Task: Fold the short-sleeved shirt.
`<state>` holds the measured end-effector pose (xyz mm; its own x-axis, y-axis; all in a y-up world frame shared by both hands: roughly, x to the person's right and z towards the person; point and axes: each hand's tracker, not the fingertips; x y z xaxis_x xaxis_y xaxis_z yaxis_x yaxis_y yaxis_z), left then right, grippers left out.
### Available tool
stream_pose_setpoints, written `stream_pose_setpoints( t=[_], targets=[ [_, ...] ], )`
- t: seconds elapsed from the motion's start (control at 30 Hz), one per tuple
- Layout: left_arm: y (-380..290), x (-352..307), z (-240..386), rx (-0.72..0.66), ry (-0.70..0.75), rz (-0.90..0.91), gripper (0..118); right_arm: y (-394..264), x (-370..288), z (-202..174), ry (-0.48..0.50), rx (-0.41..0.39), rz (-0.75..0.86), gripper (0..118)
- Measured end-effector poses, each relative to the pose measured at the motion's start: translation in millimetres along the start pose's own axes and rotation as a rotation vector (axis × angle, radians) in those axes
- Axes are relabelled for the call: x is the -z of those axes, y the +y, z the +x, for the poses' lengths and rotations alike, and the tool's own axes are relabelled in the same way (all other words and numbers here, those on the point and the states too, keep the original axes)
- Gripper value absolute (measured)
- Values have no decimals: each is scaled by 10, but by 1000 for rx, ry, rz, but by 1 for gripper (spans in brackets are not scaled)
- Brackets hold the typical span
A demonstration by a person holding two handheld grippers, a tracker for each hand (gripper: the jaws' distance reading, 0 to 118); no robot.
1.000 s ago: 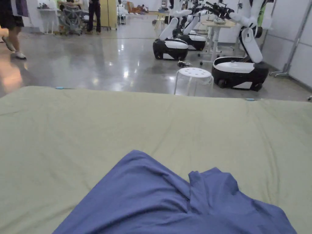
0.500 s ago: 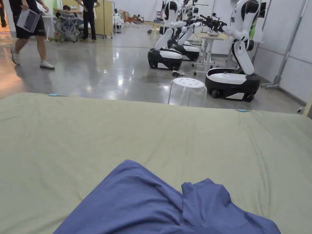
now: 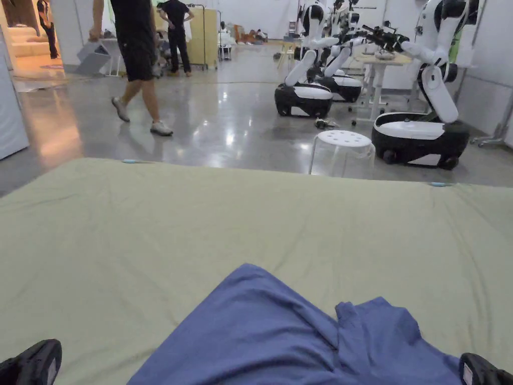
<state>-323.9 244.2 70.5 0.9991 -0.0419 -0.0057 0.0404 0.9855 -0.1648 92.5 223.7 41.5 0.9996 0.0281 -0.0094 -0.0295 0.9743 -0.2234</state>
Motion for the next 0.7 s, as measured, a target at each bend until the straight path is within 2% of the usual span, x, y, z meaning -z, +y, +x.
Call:
stream_pose_setpoints(
  t=[0.2,0.3,0.37,0.4,0.57,0.7],
  targets=[
    [45,122,-274,-133,-15,-108,3,13,-35,-29,36,-3,-15,0],
    [-106,390,-515,-232,-80,-353,7,27,-121,-109,54,8,-25,0],
    [-332,492,-650,-304,-122,-410,40,-17,-155,-131,84,19,-39,0],
    [-417,548,-688,-326,-148,-450,51,-26,-160,-154,87,19,-45,0],
    [-850,815,-856,-467,-113,-557,51,-87,-115,-225,103,10,-99,0],
    [-1031,1055,-863,-496,-129,-599,50,-84,-113,-213,104,9,-107,0]
  ],
)
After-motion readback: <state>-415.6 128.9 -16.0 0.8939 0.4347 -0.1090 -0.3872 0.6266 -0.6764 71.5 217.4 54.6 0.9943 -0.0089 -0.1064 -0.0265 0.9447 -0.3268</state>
